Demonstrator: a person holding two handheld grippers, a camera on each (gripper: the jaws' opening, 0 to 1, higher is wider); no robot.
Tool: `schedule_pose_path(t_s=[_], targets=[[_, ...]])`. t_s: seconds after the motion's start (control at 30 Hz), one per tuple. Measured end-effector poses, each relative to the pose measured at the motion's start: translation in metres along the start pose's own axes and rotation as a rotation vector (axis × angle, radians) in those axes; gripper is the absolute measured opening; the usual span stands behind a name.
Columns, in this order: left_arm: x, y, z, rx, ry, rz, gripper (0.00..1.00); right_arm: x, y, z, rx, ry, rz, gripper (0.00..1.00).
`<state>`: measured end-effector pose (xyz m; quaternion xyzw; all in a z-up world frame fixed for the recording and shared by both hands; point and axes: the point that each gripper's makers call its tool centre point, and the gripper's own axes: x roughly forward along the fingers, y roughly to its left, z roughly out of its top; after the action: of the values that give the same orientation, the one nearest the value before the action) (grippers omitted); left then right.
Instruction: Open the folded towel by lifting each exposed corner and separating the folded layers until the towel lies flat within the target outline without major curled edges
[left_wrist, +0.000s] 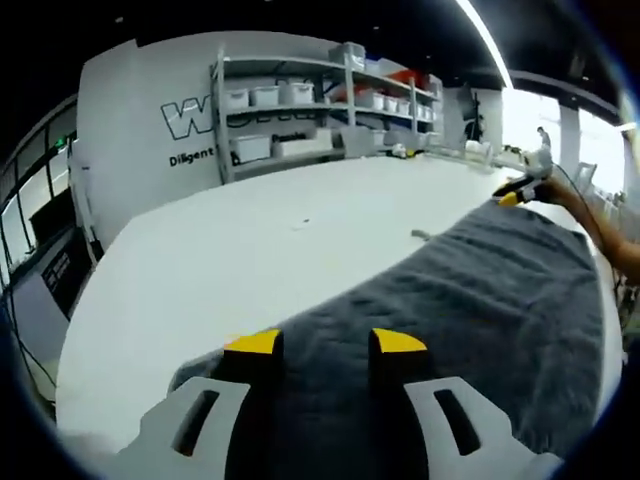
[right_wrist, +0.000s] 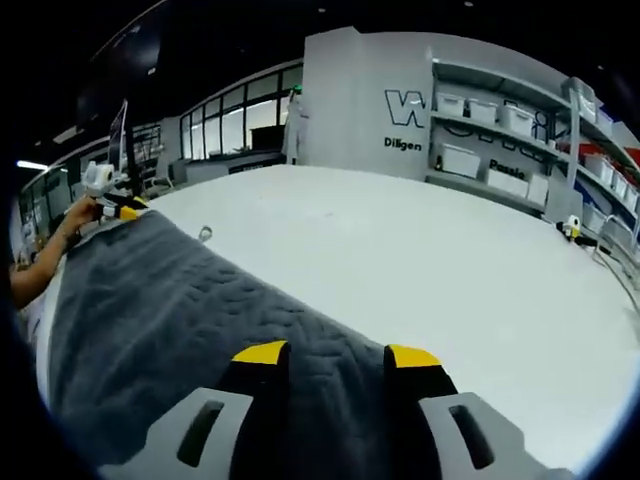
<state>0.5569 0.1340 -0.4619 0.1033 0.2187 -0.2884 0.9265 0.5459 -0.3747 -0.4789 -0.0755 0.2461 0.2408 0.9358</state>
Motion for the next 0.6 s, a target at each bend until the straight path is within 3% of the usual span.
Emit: schedule_pose_path(t_s=[0.13, 0.23, 0.5, 0.6], targets=[[0.005, 0.006, -0.014, 0.011, 0.054, 0.026, 0.28, 0.005, -0.001, -0.013, 0.009, 0.037, 0.003, 0.31], [0.007, 0.010, -0.021, 0.043, 0.087, 0.055, 0.21, 0.006, -0.002, -0.016, 0.026, 0.024, 0.006, 0.27], [0.009, 0.005, -0.028, 0.051, 0.107, 0.035, 0.03, 0.003, 0.001, -0.019, 0.010, 0.012, 0.006, 0.09], [0.010, 0.007, -0.028, 0.073, 0.110, 0.050, 0.01, 0.004, -0.001, -0.019, 0.013, -0.004, -0.001, 0.06]])
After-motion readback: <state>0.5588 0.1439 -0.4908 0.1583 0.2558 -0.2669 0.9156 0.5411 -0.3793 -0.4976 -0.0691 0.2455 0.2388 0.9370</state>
